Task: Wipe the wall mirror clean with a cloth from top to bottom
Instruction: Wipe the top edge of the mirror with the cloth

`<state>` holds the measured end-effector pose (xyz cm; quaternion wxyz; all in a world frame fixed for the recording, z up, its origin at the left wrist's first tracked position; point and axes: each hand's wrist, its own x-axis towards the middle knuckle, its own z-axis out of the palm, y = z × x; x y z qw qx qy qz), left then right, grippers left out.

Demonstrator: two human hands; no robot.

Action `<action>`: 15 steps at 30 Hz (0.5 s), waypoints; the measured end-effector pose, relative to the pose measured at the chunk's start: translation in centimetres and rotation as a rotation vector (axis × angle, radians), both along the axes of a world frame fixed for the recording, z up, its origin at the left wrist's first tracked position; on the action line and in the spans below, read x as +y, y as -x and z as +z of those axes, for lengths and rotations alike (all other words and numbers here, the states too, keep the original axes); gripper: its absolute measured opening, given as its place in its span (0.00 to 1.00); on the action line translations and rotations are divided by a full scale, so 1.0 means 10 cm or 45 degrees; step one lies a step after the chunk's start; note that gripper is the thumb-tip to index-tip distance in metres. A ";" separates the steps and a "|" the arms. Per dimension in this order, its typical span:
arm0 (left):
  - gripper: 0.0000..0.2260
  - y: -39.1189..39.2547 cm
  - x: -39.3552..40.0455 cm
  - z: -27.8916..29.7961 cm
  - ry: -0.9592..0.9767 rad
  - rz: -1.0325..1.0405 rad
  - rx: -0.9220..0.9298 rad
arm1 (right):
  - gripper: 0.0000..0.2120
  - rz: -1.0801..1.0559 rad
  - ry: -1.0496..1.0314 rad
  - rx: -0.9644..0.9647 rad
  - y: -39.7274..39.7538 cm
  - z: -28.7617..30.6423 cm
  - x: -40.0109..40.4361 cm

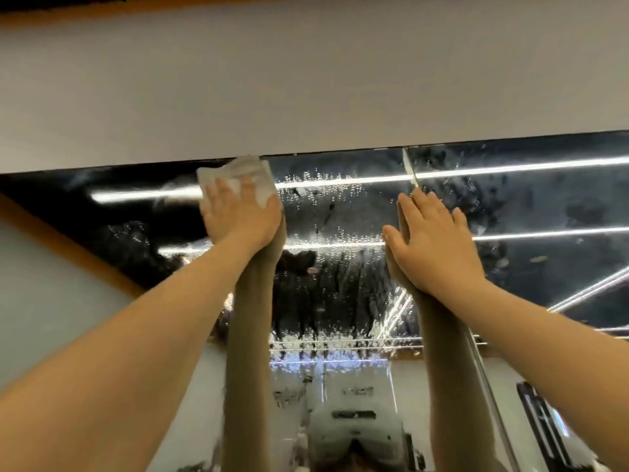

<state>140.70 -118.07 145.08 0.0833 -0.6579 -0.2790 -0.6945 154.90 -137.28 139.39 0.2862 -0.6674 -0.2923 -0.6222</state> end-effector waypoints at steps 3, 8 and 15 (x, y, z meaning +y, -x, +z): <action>0.29 -0.39 -0.47 0.06 -0.189 -0.035 0.132 | 0.30 0.015 0.002 -0.003 -0.02 0.00 -0.01; 0.29 -0.50 -0.62 0.10 -0.255 -0.120 0.225 | 0.30 0.030 0.007 -0.001 -0.02 0.01 0.00; 0.30 -0.18 -0.24 0.20 -0.235 -0.047 0.191 | 0.30 0.034 0.038 0.019 0.00 -0.02 -0.03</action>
